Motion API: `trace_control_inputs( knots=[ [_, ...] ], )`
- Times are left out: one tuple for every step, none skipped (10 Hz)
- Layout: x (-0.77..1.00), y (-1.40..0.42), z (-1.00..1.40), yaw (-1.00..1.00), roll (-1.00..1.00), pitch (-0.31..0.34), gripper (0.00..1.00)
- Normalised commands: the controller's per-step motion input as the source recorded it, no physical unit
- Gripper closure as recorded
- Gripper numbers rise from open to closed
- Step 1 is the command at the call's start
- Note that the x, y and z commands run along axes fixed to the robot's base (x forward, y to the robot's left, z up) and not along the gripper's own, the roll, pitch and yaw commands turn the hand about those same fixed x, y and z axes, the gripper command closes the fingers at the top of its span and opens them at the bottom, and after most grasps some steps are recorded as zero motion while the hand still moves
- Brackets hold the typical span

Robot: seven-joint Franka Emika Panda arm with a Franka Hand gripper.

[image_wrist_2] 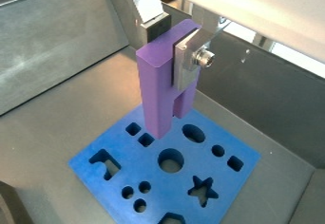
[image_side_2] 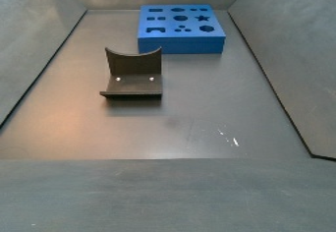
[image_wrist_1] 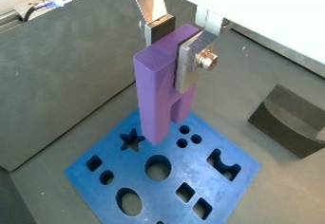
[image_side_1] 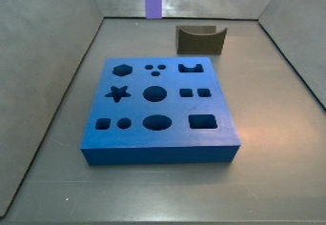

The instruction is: Insert the double-square object.

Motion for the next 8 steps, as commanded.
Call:
trace_control_inputs(
  knots=[
    [0.79,-0.01,-0.89,-0.42,0.18,-0.039,1.0],
    [0.77,-0.01,-0.9,-0.44,0.19,-0.034,1.0],
    [0.51,-0.01,-0.89,-0.66,0.21,-0.023,1.0],
    [0.59,-0.09,-0.64,-0.56,0.11,0.0,1.0],
    [0.73,-0.16,-0.41,-0.4,0.02,0.0,1.0],
    [1.0,-0.22,-0.32,-0.09,0.0,0.0,1.0],
    [1.0,-0.24,-0.33,0.0,0.0,0.0,1.0],
    [1.0,-0.24,-0.34,0.0,0.0,0.0,1.0]
  ],
)
